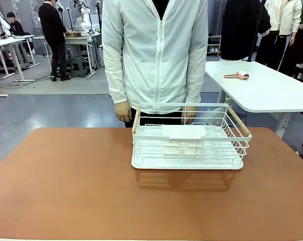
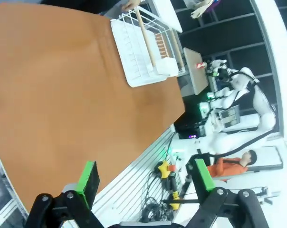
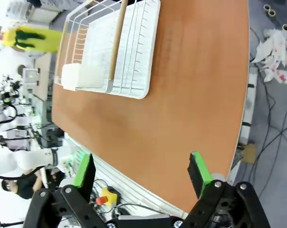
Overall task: Clean the table.
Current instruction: Pick up the Lint Roller when the human hands it over.
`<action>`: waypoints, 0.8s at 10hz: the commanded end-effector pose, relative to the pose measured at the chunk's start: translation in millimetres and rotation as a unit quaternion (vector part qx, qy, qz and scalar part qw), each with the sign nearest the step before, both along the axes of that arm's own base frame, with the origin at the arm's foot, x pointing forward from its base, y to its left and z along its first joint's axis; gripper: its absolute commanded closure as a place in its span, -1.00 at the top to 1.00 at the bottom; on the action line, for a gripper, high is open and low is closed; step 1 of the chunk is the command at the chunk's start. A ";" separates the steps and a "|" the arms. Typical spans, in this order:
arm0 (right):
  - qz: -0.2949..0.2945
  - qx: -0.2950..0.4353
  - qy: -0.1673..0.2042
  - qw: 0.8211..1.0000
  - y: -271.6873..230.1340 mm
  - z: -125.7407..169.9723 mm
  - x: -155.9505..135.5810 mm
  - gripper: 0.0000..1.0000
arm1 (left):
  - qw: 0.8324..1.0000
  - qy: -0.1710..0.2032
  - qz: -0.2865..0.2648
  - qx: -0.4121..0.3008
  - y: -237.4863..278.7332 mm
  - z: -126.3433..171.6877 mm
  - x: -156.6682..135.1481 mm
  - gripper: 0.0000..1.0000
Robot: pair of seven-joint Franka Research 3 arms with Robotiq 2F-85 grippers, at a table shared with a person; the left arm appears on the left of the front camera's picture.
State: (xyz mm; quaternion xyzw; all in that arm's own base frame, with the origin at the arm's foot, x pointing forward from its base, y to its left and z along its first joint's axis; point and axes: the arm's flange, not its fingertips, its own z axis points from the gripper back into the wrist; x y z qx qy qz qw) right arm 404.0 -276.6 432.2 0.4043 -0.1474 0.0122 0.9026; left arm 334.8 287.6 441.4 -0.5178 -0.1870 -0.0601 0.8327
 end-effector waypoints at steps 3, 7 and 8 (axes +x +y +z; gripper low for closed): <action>-0.060 0.123 -0.023 0.990 -33.0 -14.9 -1.1 1.00 | 0.999 0.020 0.009 -0.050 19.3 -1.9 15.2 1.00; -0.056 0.148 -0.062 0.985 -32.9 -18.3 -1.5 1.00 | 0.998 0.011 0.006 -0.061 12.0 0.5 23.3 1.00; -0.071 0.142 -0.042 0.986 -35.2 -15.2 -5.1 1.00 | 0.999 0.009 0.006 -0.048 13.6 -7.5 17.1 1.00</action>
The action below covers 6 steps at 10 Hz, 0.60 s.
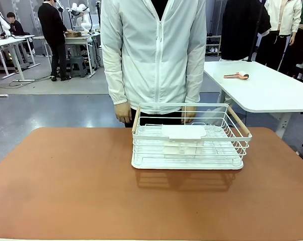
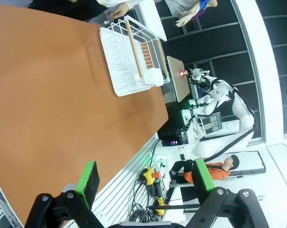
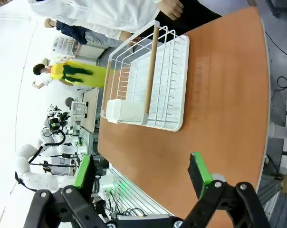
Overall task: Clean the table.
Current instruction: Pick up the Lint Roller when the human hands it over.
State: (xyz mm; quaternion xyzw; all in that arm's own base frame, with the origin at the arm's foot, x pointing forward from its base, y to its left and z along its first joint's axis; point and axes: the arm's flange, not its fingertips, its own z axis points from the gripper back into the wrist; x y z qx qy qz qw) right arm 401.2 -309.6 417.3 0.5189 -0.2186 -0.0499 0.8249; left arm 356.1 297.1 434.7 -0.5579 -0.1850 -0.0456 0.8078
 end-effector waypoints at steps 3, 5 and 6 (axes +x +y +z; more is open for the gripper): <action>-0.003 -0.003 0.007 1.000 -2.3 -0.3 -2.4 1.00 | 1.000 0.002 0.004 0.001 4.1 -0.7 -4.2 1.00; -0.003 -0.003 0.007 1.000 -2.3 -0.3 -2.4 1.00 | 1.000 0.002 0.004 0.001 4.1 -0.7 -4.2 1.00; -0.003 -0.003 0.007 1.000 -2.3 -0.3 -2.4 1.00 | 1.000 0.002 0.004 0.001 4.1 -0.7 -4.2 1.00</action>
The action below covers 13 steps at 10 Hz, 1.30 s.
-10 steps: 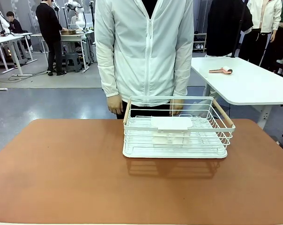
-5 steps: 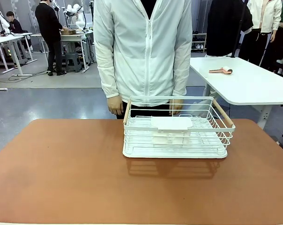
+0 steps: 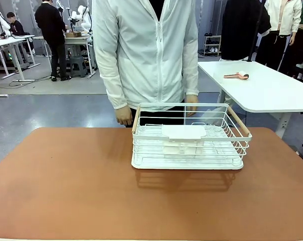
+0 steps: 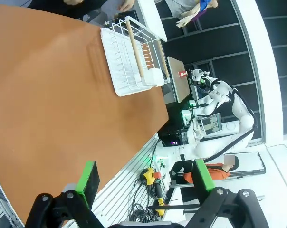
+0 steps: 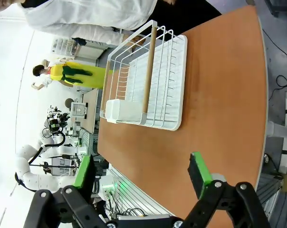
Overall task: Clean the table.
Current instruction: Pick up the Lint Roller when the human hands it over.
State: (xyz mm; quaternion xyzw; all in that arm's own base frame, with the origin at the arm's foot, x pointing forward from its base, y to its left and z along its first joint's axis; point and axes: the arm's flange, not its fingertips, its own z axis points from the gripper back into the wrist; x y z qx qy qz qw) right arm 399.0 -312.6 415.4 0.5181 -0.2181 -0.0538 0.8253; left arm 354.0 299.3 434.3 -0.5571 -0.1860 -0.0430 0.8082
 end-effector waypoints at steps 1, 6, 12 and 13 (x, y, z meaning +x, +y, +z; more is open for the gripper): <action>0.000 -0.003 0.005 1.000 0.7 1.5 -0.1 1.00 | 1.000 0.001 0.001 0.001 1.9 -0.4 -2.1 1.00; 0.000 -0.003 0.005 1.000 0.7 1.5 -0.1 1.00 | 1.000 0.001 0.001 0.001 1.9 -0.4 -2.1 1.00; 0.000 -0.003 0.005 1.000 0.7 1.5 -0.1 1.00 | 1.000 0.001 0.001 0.001 1.9 -0.4 -2.1 1.00; 0.000 -0.003 0.005 1.000 0.7 1.5 -0.1 1.00 | 1.000 0.001 0.001 0.001 1.9 -0.4 -2.1 1.00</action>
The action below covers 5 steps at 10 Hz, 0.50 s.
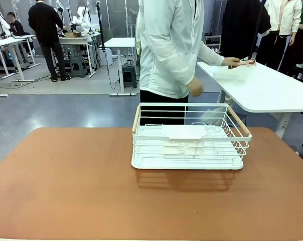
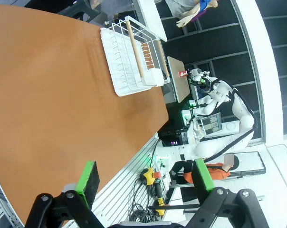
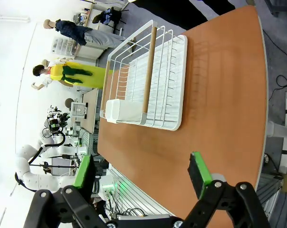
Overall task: Clean the table.
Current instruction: Pick up the Lint Roller when the human hands it over.
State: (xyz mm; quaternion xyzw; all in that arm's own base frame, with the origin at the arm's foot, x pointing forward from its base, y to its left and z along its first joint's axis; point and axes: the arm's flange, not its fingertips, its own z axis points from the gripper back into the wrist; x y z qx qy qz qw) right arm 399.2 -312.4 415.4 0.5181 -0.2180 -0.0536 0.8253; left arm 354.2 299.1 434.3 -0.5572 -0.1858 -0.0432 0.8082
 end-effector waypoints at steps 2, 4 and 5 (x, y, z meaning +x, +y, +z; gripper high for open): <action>0.000 -0.003 0.005 1.000 0.5 1.5 -0.3 1.00 | 1.000 0.001 0.001 0.001 2.1 -0.4 -2.3 1.00; 0.000 -0.003 0.005 1.000 0.5 1.5 -0.3 1.00 | 1.000 0.001 0.001 0.001 2.1 -0.4 -2.3 1.00; 0.000 -0.003 0.005 1.000 0.5 1.5 -0.3 1.00 | 1.000 0.001 0.001 0.001 2.1 -0.4 -2.3 1.00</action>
